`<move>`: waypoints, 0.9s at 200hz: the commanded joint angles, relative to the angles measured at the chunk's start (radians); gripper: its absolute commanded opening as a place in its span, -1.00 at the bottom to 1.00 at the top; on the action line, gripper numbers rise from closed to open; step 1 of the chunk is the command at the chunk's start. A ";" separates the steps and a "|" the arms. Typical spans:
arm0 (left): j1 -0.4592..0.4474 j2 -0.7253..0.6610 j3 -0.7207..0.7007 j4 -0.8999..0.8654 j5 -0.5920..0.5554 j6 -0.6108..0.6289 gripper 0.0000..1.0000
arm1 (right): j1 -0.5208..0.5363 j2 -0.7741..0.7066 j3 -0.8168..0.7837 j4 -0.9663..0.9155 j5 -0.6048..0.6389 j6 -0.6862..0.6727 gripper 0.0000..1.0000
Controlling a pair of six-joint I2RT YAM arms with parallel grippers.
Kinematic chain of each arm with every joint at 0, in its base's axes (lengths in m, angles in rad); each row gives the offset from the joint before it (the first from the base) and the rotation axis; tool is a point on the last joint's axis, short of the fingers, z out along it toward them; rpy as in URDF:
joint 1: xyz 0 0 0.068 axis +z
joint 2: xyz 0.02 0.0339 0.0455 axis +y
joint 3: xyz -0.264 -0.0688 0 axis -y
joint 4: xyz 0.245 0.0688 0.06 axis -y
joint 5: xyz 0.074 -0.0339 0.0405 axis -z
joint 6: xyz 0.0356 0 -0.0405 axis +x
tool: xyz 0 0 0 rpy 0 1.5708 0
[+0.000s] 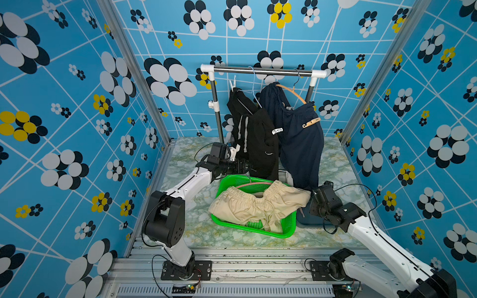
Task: Remove the clothespins securing shorts to the hanger
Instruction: Place the clothespin in the storage box.
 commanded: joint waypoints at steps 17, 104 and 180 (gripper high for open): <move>0.008 0.091 0.080 -0.072 0.050 0.055 0.55 | -0.055 0.036 -0.044 0.067 -0.055 0.021 -1.00; 0.005 0.212 0.149 -0.112 0.117 0.077 0.51 | -0.122 0.087 -0.122 0.185 -0.088 0.035 -0.96; 0.004 0.230 0.140 -0.035 0.221 0.020 0.20 | -0.127 0.113 -0.145 0.240 -0.133 0.036 -0.57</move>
